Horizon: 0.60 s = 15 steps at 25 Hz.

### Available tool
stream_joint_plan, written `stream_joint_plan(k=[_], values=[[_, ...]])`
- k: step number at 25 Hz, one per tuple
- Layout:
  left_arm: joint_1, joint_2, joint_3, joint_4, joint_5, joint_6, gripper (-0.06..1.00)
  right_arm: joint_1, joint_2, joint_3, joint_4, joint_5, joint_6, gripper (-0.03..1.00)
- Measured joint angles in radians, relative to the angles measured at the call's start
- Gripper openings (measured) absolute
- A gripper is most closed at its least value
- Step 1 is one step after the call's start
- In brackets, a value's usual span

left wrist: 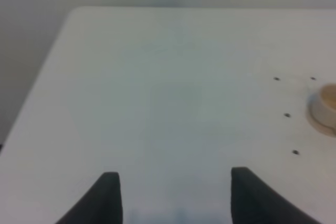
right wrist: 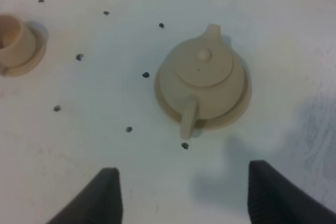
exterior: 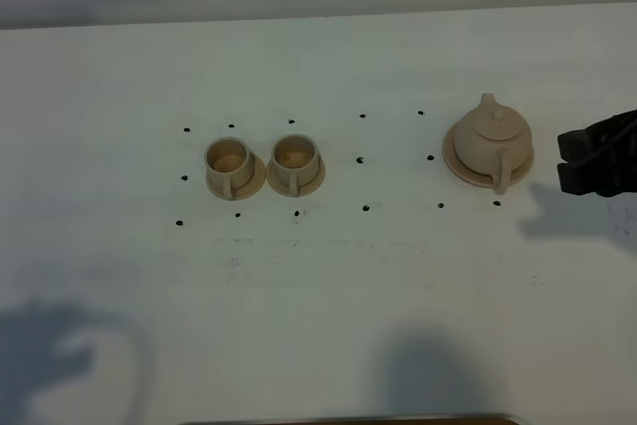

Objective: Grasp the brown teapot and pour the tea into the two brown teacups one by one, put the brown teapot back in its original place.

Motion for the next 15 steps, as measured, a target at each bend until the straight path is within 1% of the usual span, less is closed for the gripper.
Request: stream_joint_plan(k=[1, 3, 6, 9, 14, 15], values=[[0.000, -0.033, 0.000, 0.020, 0.021, -0.020, 0.52, 0.000, 0.000, 0.000, 0.001, 0.000, 0.001, 0.50], [0.000, -0.092, 0.000, 0.036, 0.085, -0.058, 0.51, 0.000, 0.000, 0.000, 0.004, 0.000, 0.001, 0.49], [0.000, -0.176, 0.000, 0.024, 0.159, -0.083, 0.51, 0.000, 0.012, -0.004, 0.012, 0.001, 0.006, 0.49], [0.000, -0.206, 0.002, 0.001, 0.211, -0.083, 0.51, 0.000, 0.023, -0.004, 0.018, 0.003, 0.017, 0.48], [0.000, -0.207, 0.028, -0.047, 0.260, -0.050, 0.51, 0.000, 0.035, -0.004, 0.026, -0.019, 0.024, 0.48], [0.000, -0.207, 0.030, -0.047, 0.266, -0.047, 0.51, 0.000, 0.042, -0.004, 0.029, -0.024, 0.024, 0.48]])
